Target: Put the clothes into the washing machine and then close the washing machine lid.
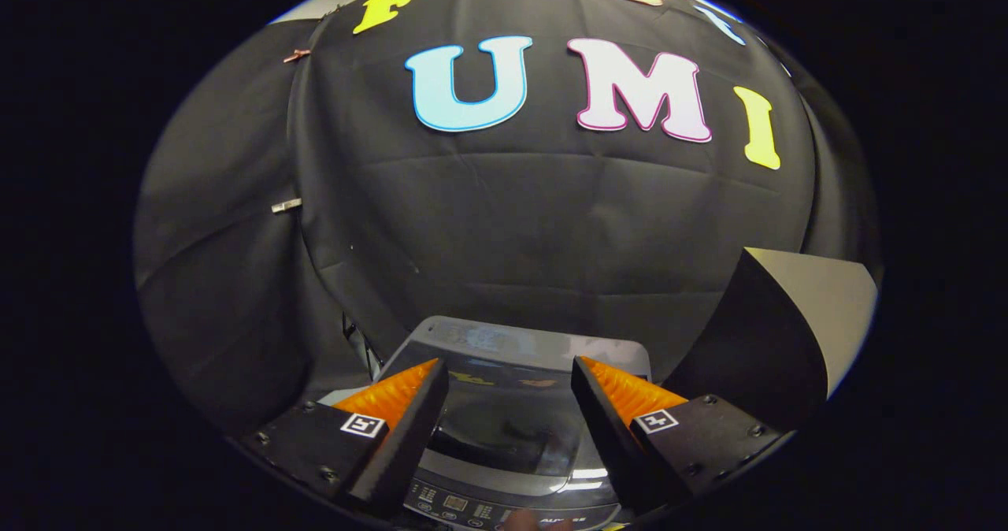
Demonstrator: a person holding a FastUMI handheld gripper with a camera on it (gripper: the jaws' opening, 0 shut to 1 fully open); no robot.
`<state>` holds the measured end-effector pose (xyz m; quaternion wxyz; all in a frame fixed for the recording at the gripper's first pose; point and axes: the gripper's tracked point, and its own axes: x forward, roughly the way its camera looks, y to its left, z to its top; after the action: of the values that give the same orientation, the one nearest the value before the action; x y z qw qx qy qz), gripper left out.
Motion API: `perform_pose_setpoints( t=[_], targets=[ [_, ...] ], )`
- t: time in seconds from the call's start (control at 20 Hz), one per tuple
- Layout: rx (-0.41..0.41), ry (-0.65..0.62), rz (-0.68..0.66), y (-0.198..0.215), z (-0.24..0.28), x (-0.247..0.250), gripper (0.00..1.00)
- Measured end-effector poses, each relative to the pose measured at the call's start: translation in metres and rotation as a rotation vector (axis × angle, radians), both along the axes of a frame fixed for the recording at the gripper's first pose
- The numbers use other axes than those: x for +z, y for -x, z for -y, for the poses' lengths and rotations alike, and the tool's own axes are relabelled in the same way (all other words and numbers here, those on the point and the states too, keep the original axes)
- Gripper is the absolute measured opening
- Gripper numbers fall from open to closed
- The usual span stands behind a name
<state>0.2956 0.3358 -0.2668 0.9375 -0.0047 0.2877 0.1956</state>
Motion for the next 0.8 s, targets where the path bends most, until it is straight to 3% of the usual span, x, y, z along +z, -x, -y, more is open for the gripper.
perform_pose_setpoints(
  t=[0.4,0.8],
  targets=[
    [-0.031,-0.078,0.142,0.01,0.011,0.065,0.99],
    [-0.045,-0.076,0.297,0.035,0.035,0.147,0.99]
  ],
)
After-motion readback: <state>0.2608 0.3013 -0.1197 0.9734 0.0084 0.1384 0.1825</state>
